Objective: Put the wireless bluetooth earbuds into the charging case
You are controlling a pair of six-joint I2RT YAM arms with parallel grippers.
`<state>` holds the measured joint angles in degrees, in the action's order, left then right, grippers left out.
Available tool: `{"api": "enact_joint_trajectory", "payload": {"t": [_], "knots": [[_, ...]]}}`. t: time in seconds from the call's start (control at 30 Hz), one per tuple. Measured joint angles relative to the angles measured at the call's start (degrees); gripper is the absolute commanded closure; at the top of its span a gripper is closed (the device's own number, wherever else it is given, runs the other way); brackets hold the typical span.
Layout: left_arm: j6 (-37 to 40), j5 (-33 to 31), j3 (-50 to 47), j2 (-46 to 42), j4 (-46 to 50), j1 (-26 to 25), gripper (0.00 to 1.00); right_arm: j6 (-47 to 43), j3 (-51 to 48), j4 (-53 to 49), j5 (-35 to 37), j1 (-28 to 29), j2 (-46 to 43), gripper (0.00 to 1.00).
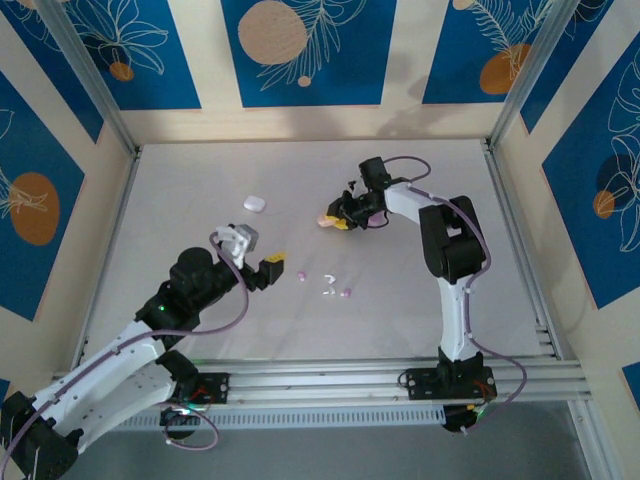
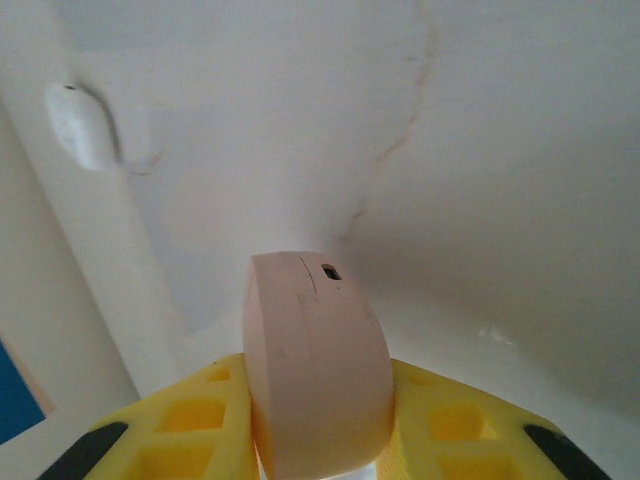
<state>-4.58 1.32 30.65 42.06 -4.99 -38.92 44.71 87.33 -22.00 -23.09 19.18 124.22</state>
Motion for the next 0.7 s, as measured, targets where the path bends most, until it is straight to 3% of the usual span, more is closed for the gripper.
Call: {"api": "enact_joint_trajectory", "payload": {"t": [0.33, 0.7], "knots": [[0.00, -0.13, 0.04, 0.11, -0.04, 0.00, 0.16, -4.24, 1.97, -6.93, 4.61, 0.33, 0.04, 0.49], [-0.35, -0.11, 0.07, 0.85, -0.07, 0.00, 0.16, -17.07, 3.63, -17.00, 22.91, -2.47, -9.70, 0.46]]}}
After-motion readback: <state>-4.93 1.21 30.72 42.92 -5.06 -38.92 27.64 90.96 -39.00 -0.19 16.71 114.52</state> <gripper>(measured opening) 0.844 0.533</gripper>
